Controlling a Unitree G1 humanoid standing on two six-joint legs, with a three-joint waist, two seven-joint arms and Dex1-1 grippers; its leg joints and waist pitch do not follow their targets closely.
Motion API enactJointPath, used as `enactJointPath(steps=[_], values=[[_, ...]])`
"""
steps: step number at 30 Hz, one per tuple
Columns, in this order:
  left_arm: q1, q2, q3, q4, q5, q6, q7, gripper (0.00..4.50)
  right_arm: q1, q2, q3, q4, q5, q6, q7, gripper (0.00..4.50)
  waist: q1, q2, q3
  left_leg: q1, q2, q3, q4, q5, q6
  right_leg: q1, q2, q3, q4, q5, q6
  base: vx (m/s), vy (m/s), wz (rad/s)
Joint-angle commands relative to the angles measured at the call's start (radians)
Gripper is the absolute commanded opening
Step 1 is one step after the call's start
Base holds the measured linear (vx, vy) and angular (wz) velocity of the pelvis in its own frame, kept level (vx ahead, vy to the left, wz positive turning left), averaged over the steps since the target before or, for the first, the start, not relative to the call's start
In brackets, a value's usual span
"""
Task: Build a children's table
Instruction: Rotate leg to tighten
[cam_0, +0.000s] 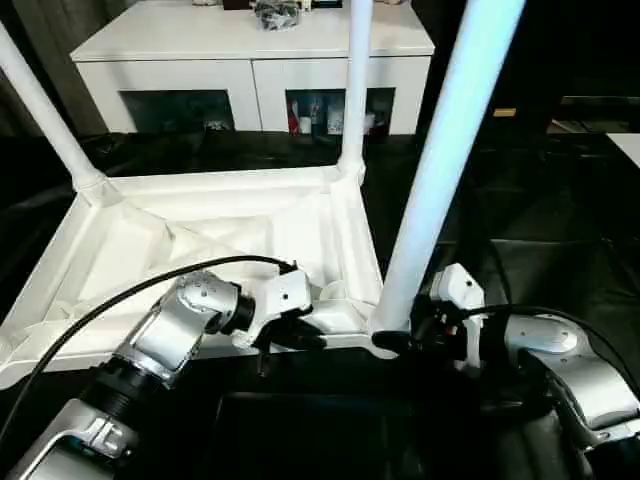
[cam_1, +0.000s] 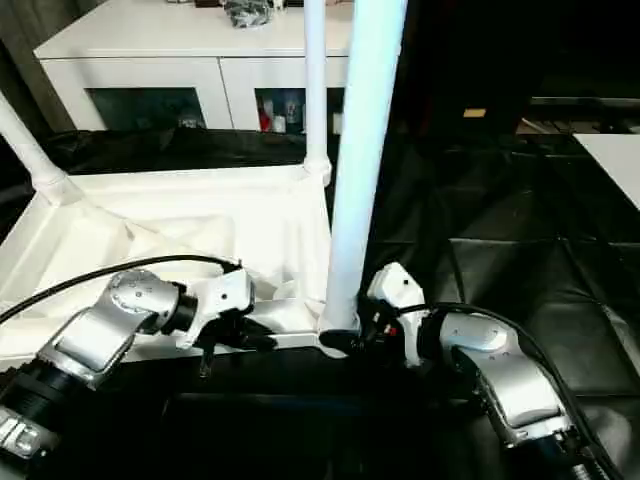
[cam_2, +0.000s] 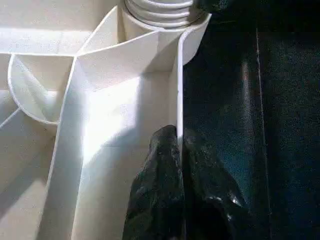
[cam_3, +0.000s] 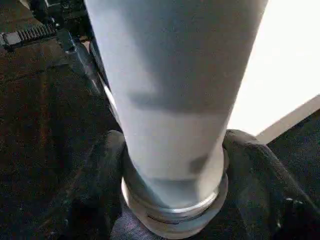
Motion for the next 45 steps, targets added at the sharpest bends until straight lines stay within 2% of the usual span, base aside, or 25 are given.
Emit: enactJointPath(steps=[1,3,5,6,7,8,11,12,13,15,16,18,19,22,24,28,30,32,34,36,38,40,43,44,45], values=[[0.040,0.016,-0.060,0.026,0.026,0.029,-0.030,0.00,0.005,0.002,0.012,0.054,-0.051,0.015,-0.057,2.69,0.001,-0.010,-0.042,0.000,0.048,-0.015,-0.065,-0.096,0.095,0.045,-0.057,0.028,-0.052,0.045,-0.310,0.000,0.000,0.00],[0.036,-0.017,-0.047,0.041,0.035,0.047,0.031,0.00,-0.016,0.062,-0.010,0.103,-0.075,0.026,-0.169,2.68,-0.003,-0.010,-0.037,0.001,0.047,-0.015,-0.071,-0.141,0.075,0.041,-0.056,0.026,-0.060,-0.030,-0.301,0.000,0.000,0.00],[0.013,-0.096,-0.013,0.083,0.046,0.082,0.161,0.00,-0.050,0.161,-0.044,0.166,-0.092,0.041,-0.328,2.66,-0.019,-0.011,-0.023,0.008,0.045,-0.015,-0.083,-0.265,0.013,0.031,-0.056,0.027,-0.079,-0.251,-0.267,0.000,0.000,0.00],[-0.007,-0.160,0.012,0.120,0.055,0.108,0.264,0.00,-0.076,0.238,-0.073,0.208,-0.100,0.055,-0.450,2.66,-0.026,-0.011,-0.025,0.012,0.043,-0.022,-0.084,-0.312,-0.017,0.030,-0.058,0.027,-0.085,-0.354,-0.237,-0.059,0.002,-0.02],[-0.009,-0.168,0.015,0.124,0.057,0.111,0.276,0.00,-0.079,0.247,-0.077,0.213,-0.101,0.057,-0.466,2.66,-0.031,-0.010,-0.023,0.012,0.043,-0.023,-0.086,-0.320,-0.028,0.026,-0.057,0.028,-0.087,-0.381,-0.224,-0.071,0.014,-0.04],[-0.018,-0.196,0.025,0.140,0.061,0.124,0.321,0.00,-0.091,0.281,-0.092,0.232,-0.104,0.064,-0.524,2.66,-0.033,-0.010,-0.027,0.010,0.042,-0.028,-0.087,-0.323,-0.039,0.028,-0.058,0.028,-0.088,-0.393,-0.203,-0.071,0.014,-0.04],[-0.064,-0.375,0.076,0.246,0.079,0.169,0.588,0.00,-0.173,0.471,-0.208,0.375,-0.103,0.056,-0.897,2.65,-0.042,-0.008,-0.029,0.014,0.040,-0.027,-0.087,-0.338,-0.048,0.016,-0.056,0.029,-0.095,-0.386,-0.192,-0.020,0.007,-0.01],[-0.071,-0.392,0.076,0.261,0.085,0.164,0.617,0.00,-0.184,0.492,-0.221,0.394,-0.098,0.051,-0.932,2.65,-0.044,-0.008,-0.031,0.014,0.039,-0.030,-0.088,-0.337,-0.052,0.016,-0.057,0.029,-0.098,-0.375,-0.189,0.000,0.000,0.00],[-0.071,-0.392,0.076,0.261,0.085,0.164,0.617,0.00,-0.184,0.492,-0.221,0.394,-0.098,0.051,-0.932,2.65,-0.042,-0.010,-0.035,0.014,0.039,-0.030,-0.087,-0.322,-0.049,0.020,-0.056,0.030,-0.097,-0.344,-0.188,0.000,0.000,0.00],[-0.084,-0.418,0.070,0.285,0.098,0.150,0.655,0.00,-0.204,0.519,-0.223,0.426,-0.103,0.031,-0.970,2.63,-0.037,-0.009,-0.034,0.011,0.040,-0.024,-0.087,-0.309,-0.030,0.018,-0.052,0.030,-0.095,-0.272,-0.193,0.000,0.000,0.00],[-0.090,-0.431,0.066,0.297,0.102,0.143,0.668,0.00,-0.218,0.528,-0.213,0.444,-0.104,0.009,-0.963,2.63,-0.033,-0.016,-0.032,0.013,0.038,-0.020,-0.086,-0.316,-0.017,0.016,-0.051,0.031,-0.098,-0.281,-0.190,0.000,0.000,0.00],[-0.103,-0.443,0.055,0.325,0.137,0.123,0.682,0.00,-0.249,0.546,-0.188,0.473,-0.140,-0.030,-0.956,2.63,-0.033,-0.014,-0.034,-0.001,0.037,-0.024,-0.087,-0.292,-0.006,0.025,-0.057,0.029,-0.098,-0.314,-0.173,0.000,0.000,0.00],[-0.106,-0.440,0.052,0.330,0.147,0.120,0.682,0.00,-0.255,0.551,-0.185,0.470,-0.141,-0.049,-0.929,2.63,-0.031,-0.014,-0.034,-0.001,0.038,-0.024,-0.087,-0.285,-0.004,0.024,-0.057,0.029,-0.099,-0.316,-0.169,0.000,0.000,0.00],[-0.101,-0.396,0.040,0.331,0.162,0.115,0.653,0.00,-0.244,0.518,-0.166,0.403,-0.149,-0.113,-0.854,3.33,-0.024,-0.014,-0.038,-0.004,0.039,-0.025,-0.086,-0.259,0.003,0.026,-0.058,0.030,-0.094,-0.285,-0.165,0.000,0.000,0.00],[-0.098,-0.372,0.031,0.328,0.163,0.117,0.633,0.00,-0.239,0.497,-0.176,0.374,-0.138,-0.125,-0.845,3.39,-0.022,-0.012,-0.039,-0.005,0.041,-0.024,-0.085,-0.228,0.011,0.029,-0.055,0.029,-0.087,-0.205,-0.183,0.000,0.000,0.00],[-0.080,-0.321,0.016,0.304,0.157,0.095,0.554,0.00,-0.221,0.409,-0.169,0.289,-0.117,-0.099,-0.729,3.70,-0.019,-0.014,-0.041,-0.008,0.042,-0.021,-0.081,-0.201,0.032,0.034,-0.056,0.028,-0.083,-0.154,-0.203,0.000,0.000,0.00],[-0.070,-0.296,0.010,0.289,0.156,0.085,0.514,0.00,-0.205,0.354,-0.144,0.246,-0.119,-0.074,-0.649,3.73,-0.020,-0.011,-0.039,-0.015,0.043,-0.023,-0.084,-0.197,0.045,0.038,-0.057,0.026,-0.081,-0.154,-0.205,0.000,0.000,0.00],[-0.053,-0.243,-0.001,0.255,0.142,0.078,0.427,0.00,-0.162,0.222,-0.085,0.163,-0.147,-0.059,-0.490,3.73,-0.016,-0.006,-0.042,-0.008,0.046,-0.021,-0.076,-0.168,0.050,0.036,-0.055,0.029,-0.078,-0.106,-0.217,0.000,0.000,0.00],[-0.042,-0.185,-0.031,0.231,0.131,0.002,0.322,0.00,-0.107,0.107,-0.039,0.091,-0.142,-0.075,-0.325,3.73,-0.011,-0.010,-0.044,-0.012,0.046,-0.022,-0.071,-0.135,0.072,0.044,-0.055,0.028,-0.071,-0.020,-0.235,0.000,0.000,0.00],[-0.028,-0.138,-0.046,0.200,0.106,-0.028,0.227,0.00,-0.053,0.026,-0.020,0.024,-0.100,-0.078,-0.194,3.73,-0.009,-0.007,-0.045,-0.011,0.047,-0.021,-0.068,-0.124,0.097,0.044,-0.057,0.028,-0.063,0.041,-0.263,0.000,0.000,0.00],[-0.002,-0.055,-0.076,0.130,0.053,-0.073,0.042,0.00,0.014,-0.062,-0.016,-0.050,-0.027,-0.049,-0.056,3.73,-0.005,-0.011,-0.044,-0.012,0.052,-0.021,-0.070,-0.123,0.120,0.047,-0.059,0.029,-0.060,0.067,-0.275,0.000,0.000,0.00],[-0.002,-0.035,-0.084,0.118,0.052,-0.078,0.013,0.00,0.024,-0.072,-0.017,-0.056,-0.018,-0.044,-0.041,3.73,-0.006,-0.005,-0.043,-0.004,0.055,-0.020,-0.070,-0.130,0.125,0.040,-0.058,0.027,-0.059,0.066,-0.294,0.000,0.000,0.00],[-0.001,-0.018,-0.076,0.090,0.038,-0.066,-0.015,0.00,0.029,-0.081,-0.007,-0.054,-0.014,-0.042,-0.027,3.73,-0.003,-0.006,-0.038,0.000,0.055,-0.016,-0.075,-0.165,0.105,0.038,-0.059,0.028,-0.064,-0.002,-0.304,0.000,0.000,0.00],[0.000,-0.010,-0.074,0.072,0.024,-0.055,-0.032,0.00,0.024,-0.075,0.002,-0.049,-0.014,-0.040,-0.029,3.73,0.002,-0.005,-0.038,0.006,0.056,-0.014,-0.075,-0.181,0.091,0.035,-0.059,0.029,-0.067,-0.035,-0.302,0.000,0.000,0.00],[0.000,-0.008,-0.074,0.068,0.023,-0.055,-0.035,0.00,0.022,-0.072,0.004,-0.047,-0.013,-0.039,-0.029,3.73,0.003,-0.004,-0.039,0.003,0.056,-0.016,-0.076,-0.170,0.082,0.037,-0.060,0.029,-0.064,-0.035,-0.300,0.000,0.000,0.00]])
